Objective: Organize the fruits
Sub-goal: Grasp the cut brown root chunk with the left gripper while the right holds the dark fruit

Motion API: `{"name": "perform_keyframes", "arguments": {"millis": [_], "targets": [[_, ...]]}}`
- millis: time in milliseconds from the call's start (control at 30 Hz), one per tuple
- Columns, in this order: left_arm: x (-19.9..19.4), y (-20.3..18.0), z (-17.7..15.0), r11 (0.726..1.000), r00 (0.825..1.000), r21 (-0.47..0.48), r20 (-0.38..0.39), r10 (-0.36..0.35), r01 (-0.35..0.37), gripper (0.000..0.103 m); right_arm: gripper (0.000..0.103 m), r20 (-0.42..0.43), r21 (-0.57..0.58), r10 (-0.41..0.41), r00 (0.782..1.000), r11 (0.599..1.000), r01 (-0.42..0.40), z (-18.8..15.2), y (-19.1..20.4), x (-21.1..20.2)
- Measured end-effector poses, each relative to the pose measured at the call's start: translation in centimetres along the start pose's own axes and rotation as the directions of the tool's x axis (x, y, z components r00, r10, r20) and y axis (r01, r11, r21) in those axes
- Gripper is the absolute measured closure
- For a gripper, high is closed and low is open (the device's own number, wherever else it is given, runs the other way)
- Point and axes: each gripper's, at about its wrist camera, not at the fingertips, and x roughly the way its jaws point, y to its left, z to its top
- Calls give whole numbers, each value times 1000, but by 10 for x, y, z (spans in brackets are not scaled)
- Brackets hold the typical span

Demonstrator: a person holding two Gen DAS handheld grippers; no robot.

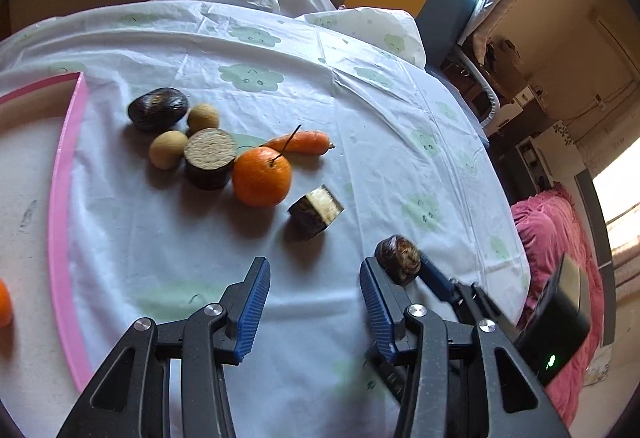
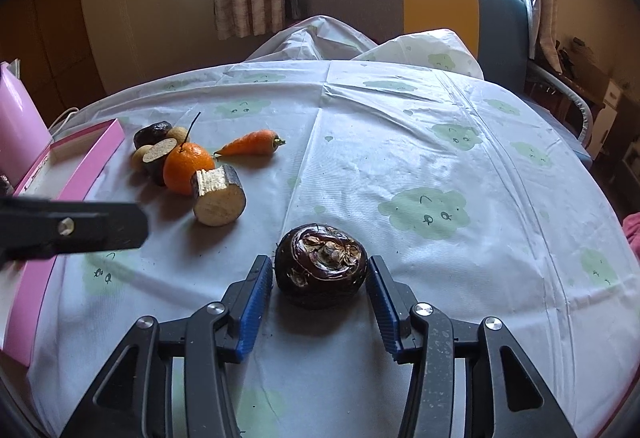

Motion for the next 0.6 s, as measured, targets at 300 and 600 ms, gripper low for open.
{"name": "perform_keyframes", "arguments": {"millis": [300,600], "targets": [[25,-1,21,989,1000,-147,-16,1,-3,55,52,20,17,27,999,1000,-27,-3,-3,-1],[46,6,28,980,999,-194,-34,40,-46,64,50,30,21,44,999,999,-45,-5,-5,-1]]}}
